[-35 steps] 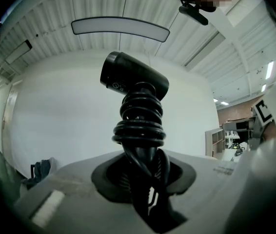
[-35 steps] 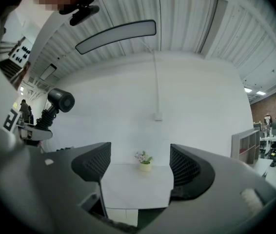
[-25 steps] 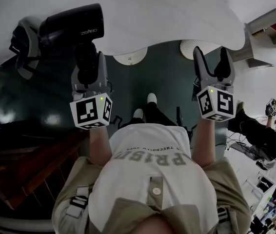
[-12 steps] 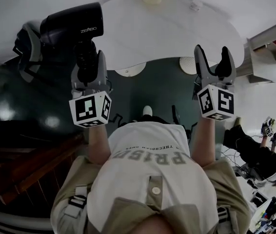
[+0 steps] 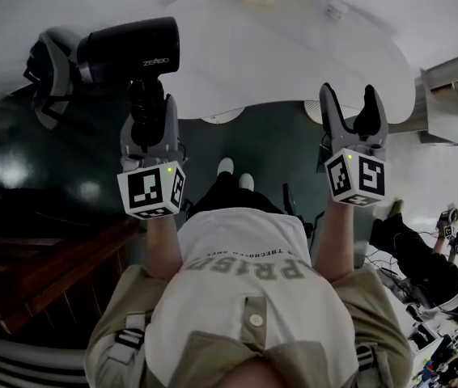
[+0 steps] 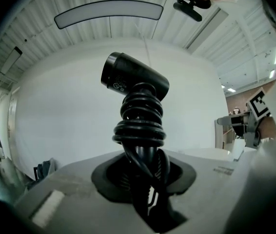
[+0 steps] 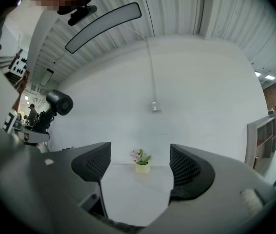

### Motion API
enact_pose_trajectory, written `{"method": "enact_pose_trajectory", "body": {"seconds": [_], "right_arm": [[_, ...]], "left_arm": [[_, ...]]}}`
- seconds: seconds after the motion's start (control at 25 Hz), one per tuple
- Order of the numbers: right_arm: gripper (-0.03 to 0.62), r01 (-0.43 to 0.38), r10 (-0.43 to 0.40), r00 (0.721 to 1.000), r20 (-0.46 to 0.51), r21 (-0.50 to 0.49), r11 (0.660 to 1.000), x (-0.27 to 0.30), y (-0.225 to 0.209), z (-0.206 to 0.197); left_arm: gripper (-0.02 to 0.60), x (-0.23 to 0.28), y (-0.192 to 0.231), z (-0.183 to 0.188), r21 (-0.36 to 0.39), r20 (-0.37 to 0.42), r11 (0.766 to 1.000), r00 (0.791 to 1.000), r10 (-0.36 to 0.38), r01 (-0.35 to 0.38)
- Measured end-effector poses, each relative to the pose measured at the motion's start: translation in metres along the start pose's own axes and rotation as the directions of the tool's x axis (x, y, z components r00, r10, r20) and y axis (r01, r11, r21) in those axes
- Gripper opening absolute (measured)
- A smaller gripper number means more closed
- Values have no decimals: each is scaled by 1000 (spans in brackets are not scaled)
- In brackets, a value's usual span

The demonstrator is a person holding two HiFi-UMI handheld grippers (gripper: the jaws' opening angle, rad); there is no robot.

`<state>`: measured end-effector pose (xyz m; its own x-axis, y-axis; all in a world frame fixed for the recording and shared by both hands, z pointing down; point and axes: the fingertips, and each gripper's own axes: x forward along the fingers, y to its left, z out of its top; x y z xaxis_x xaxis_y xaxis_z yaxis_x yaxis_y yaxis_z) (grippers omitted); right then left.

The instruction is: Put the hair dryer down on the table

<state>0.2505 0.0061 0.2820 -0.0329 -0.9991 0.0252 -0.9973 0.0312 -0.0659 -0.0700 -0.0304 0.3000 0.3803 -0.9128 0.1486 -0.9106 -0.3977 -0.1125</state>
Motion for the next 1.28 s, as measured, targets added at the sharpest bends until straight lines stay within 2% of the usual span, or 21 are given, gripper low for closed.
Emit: {"method": "enact_pose_trajectory", "body": {"seconds": [0.2,0.36,0.56,0.92,1.28], "right_arm": [[374,-10,11,1000,-27,20,1000,33,28,-14],[376,-3,3,1000,-22,13,1000,40,39,-14],[376,10,-10,1000,6,-5,1000,53,42,-2],[379,48,-47,997,53,-21,999,117,41,24],[380,28,-28,1000,-7,-35,999,149,53,8]], "left_arm": [[120,18,30,-11,5,-30,1000,999,-15,15],[121,27,40,-11,3,-15,999,999,-32,32],[121,47,50,-2,7,12,998,998,-57,57],[120,116,77,22,27,34,991,991,-133,132],[121,147,81,-9,25,-64,975,974,-217,219]]}}
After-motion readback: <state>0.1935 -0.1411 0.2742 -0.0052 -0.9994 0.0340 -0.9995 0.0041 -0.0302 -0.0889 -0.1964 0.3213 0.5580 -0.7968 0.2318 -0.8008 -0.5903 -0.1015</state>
